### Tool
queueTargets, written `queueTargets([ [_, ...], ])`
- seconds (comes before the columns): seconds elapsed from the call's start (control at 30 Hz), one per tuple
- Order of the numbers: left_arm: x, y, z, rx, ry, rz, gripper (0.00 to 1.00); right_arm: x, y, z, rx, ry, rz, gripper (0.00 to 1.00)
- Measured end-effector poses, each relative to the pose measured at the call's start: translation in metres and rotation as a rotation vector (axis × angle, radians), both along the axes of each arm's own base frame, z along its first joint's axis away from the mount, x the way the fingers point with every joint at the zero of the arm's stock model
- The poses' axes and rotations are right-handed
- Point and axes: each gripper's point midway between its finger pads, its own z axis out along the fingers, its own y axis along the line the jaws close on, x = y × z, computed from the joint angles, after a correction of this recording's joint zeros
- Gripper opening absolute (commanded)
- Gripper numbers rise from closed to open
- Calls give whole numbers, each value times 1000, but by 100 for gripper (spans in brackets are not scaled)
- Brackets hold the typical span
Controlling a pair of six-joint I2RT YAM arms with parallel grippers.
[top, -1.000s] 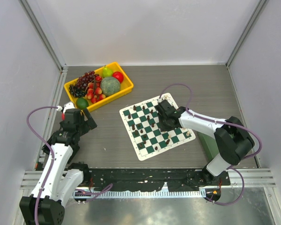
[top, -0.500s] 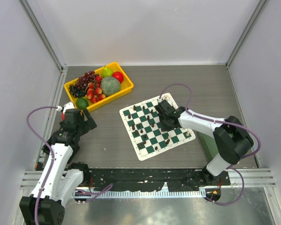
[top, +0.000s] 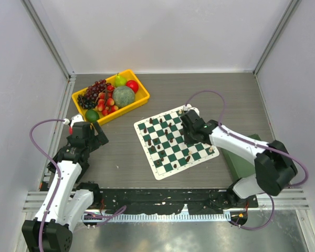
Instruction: Set up the chess pieces on the board
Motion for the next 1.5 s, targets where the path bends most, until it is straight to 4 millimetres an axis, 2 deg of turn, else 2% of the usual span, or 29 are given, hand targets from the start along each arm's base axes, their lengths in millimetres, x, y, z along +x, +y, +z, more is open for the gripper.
queueTargets([
  [0.07, 0, 0, 0, -1, 0, 0, 99, 0, -9, 10, 26, -26, -30, 14],
  [0.17, 0, 0, 0, -1, -1, 0, 99, -4, -27, 14, 39, -39, -76, 14],
  [0.33, 0, 0, 0, -2, -2, -1, 99, -12, -61, -1, 14, -2, -160, 14],
  [0.47, 0, -2, 0, -8, -2, -6, 99, -19, -77, -16, -3, 40, -197, 14],
  [1.2, 1, -2, 0, -9, -2, -7, 99, -13, -75, -32, -2, 66, -192, 14],
  [1.5, 1, -2, -1, -8, 3, -7, 99, -11, -76, -32, -7, 63, -190, 14],
])
